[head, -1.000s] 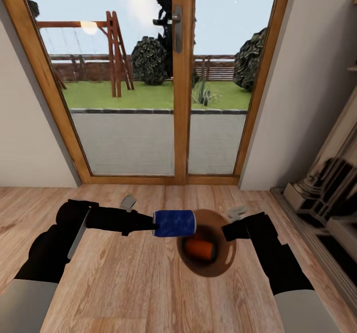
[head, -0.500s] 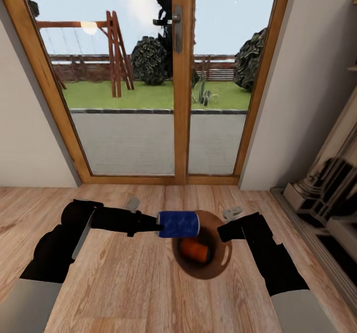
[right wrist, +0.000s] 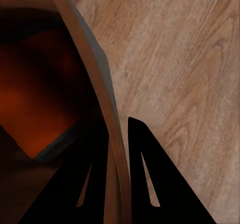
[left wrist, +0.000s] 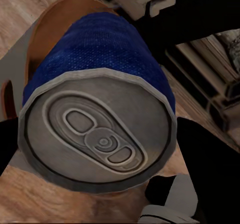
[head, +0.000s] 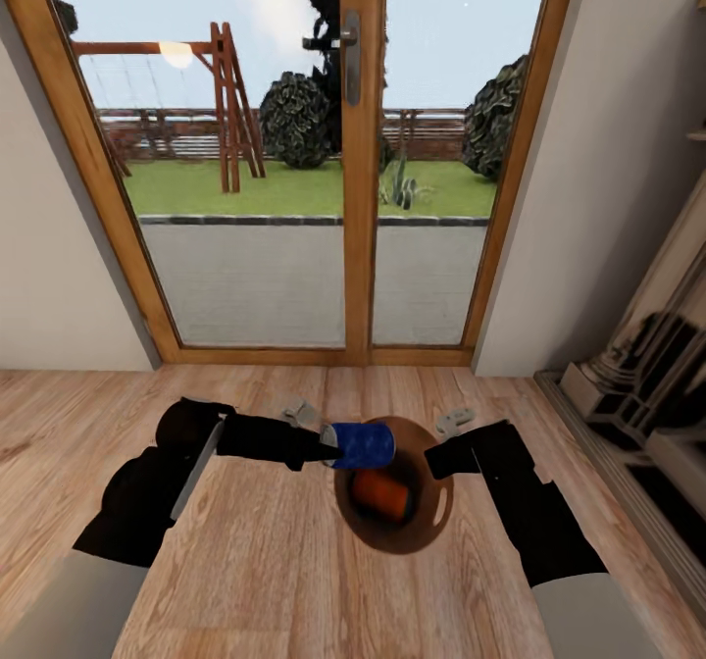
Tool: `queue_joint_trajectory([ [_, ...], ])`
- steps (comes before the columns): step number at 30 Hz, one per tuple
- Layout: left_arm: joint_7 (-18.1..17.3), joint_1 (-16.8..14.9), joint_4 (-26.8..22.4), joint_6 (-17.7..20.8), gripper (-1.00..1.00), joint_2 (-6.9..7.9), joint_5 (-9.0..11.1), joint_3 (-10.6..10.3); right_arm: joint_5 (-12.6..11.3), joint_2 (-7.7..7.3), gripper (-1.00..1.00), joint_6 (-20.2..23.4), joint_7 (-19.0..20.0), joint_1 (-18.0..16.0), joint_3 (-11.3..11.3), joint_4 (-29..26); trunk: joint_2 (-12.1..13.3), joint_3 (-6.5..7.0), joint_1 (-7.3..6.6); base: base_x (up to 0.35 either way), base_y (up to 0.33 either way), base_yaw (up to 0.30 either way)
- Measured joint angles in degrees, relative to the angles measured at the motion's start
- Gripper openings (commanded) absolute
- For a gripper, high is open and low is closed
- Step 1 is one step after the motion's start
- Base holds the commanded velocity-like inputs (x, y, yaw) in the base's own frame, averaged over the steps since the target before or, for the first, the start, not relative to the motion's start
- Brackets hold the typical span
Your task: Put the three can of soda from the living room inside the tash can in the kitchen.
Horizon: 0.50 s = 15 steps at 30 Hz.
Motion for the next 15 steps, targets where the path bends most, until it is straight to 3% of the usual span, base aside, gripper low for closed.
queue_joint_trajectory([
  [1, 2.3, 0.0, 0.0, 0.1, -1.0, -0.28, 0.0, -1.2, 0.1, 0.14, -1.0, 0.0, 0.0, 0.0, 0.1, 0.0, 0.0, 0.0, 0.0, 0.0, 0.0, 0.0],
  [7, 5.4, 0.0, 0.1, 0.4, -1.0, -1.59, -0.1, -3.7, 0.4, 0.47, -1.0, -0.1, 0.0, -0.2, 0.2, 0.0, 0.0, 0.0, 0.0, 0.0, 0.0, 0.0],
  [11, 9.9, 0.1, 0.2, 0.4, -1.0, -2.69, 0.0, -7.1, 0.4, 0.48, -1.0, -0.1, 0.0, -0.3, 0.2, 0.0, 0.0, 0.0, 0.0, 0.0, 0.0, 0.0],
  [15, 12.0, 0.1, 0.3, 0.4, -1.0, -3.3, -0.1, -8.3, 0.5, 0.47, -1.0, -0.1, 0.0, -0.3, 0.2, 0.0, 0.0, 0.0, 0.0, 0.0, 0.0, 0.0],
])
